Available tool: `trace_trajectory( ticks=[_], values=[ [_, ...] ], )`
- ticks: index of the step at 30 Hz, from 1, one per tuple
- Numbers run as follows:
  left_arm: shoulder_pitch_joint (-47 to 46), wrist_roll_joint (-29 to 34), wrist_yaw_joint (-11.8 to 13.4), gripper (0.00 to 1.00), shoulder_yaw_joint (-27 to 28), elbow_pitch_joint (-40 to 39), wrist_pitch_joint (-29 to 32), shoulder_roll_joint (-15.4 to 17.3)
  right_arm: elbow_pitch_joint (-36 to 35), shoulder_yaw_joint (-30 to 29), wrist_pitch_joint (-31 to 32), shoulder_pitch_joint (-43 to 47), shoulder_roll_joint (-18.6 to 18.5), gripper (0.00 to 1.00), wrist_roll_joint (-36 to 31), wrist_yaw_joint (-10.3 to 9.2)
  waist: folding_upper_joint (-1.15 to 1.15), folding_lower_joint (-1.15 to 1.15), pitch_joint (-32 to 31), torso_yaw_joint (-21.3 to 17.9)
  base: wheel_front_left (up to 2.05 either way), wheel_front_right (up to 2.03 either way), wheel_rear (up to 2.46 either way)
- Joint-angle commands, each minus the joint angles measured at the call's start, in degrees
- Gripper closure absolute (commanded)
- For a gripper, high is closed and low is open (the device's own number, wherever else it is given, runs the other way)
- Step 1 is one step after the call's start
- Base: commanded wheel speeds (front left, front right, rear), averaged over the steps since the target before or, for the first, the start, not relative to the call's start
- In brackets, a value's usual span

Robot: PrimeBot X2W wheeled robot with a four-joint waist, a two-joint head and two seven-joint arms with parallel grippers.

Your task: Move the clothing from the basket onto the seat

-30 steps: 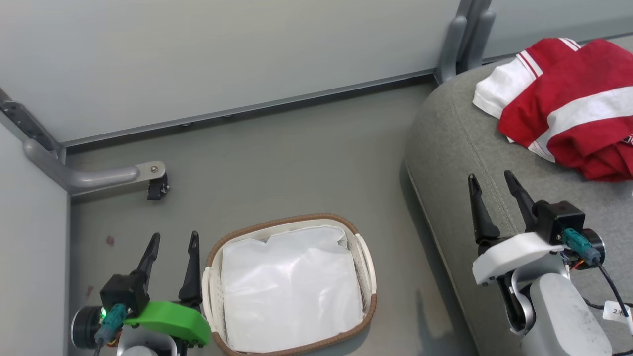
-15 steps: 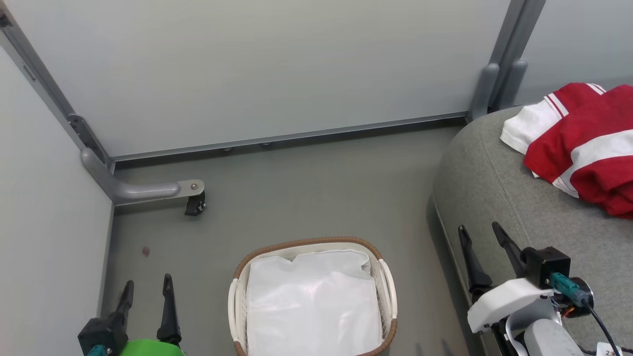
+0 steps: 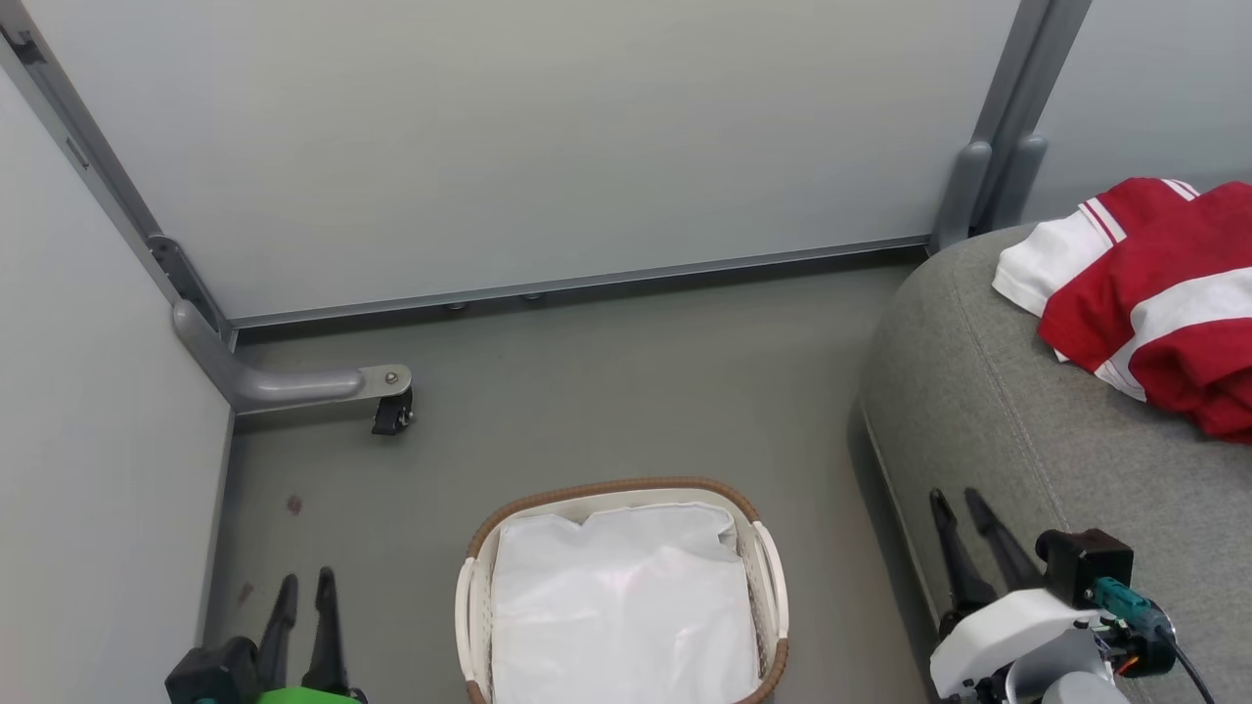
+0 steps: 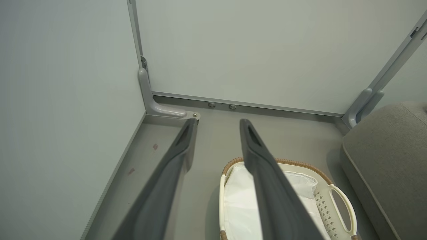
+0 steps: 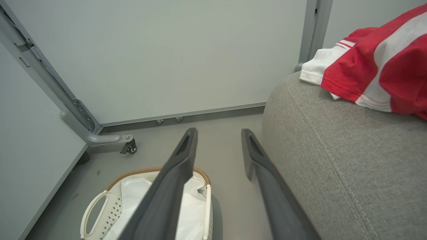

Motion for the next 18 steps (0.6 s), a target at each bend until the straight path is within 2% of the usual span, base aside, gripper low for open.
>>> trace_trajectory(
  ticks=[1, 18],
  values=[
    [-0.13, -0.57, 0.00, 1.00, 0.15, 0.88, 0.25, -0.10, 0.75, -0.08, 0.23, 0.28, 0.17, 1.00, 0.59, 0.00, 0.00, 0.00, 0.00, 0.00, 0.00, 0.00, 0.00],
    [-2.07, -17.65, -0.11, 1.00, 1.31, -1.08, 4.99, 0.00, -1.74, -1.92, 4.96, 0.16, 0.05, 1.00, 17.89, -0.01, 0.00, 0.00, 0.00, 0.00, 0.00, 0.00, 0.00]
  ],
)
